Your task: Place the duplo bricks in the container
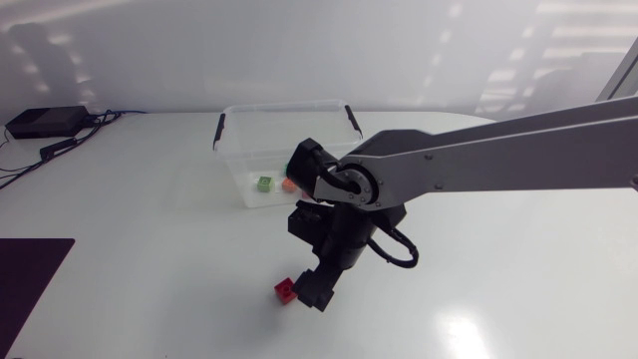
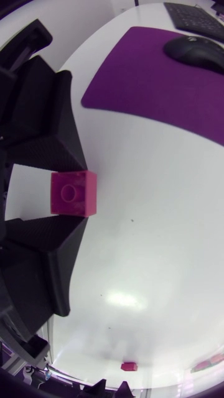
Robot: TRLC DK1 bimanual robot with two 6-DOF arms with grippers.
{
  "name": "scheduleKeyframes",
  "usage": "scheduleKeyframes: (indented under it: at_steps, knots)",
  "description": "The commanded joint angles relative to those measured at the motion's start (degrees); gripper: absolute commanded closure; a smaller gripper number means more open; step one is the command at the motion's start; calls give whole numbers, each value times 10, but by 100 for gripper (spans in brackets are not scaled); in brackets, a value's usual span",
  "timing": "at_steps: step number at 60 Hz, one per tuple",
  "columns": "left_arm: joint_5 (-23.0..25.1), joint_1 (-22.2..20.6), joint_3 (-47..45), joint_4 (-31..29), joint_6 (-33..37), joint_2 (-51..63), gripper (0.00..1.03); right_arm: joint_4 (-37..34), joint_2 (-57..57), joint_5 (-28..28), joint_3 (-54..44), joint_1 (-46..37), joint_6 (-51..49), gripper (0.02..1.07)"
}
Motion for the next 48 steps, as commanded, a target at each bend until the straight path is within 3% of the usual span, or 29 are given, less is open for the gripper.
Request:
scheduleKeyframes:
  at_steps: [1, 9, 14, 26, 38, 48]
  knots:
    - [20, -47, 54, -18, -20, -18, 76, -1, -11, -2, -19, 1, -3, 9]
    - [41, -176, 137, -21, -116, -18, 76, -1, 0, -2, 0, 11, 10, 9]
    - [54, -282, 197, -22, -185, -3, 76, -5, 12, -2, 18, 22, 20, 9]
    - [61, -485, 346, -19, -295, 96, 76, -27, 43, -3, 65, 37, 36, 9]
    - [65, -629, 488, -18, -345, 194, 75, -56, 91, -9, 118, 37, 52, 9]
    - [65, -705, 599, -14, -363, 266, 75, -88, 151, -20, 173, 39, 71, 9]
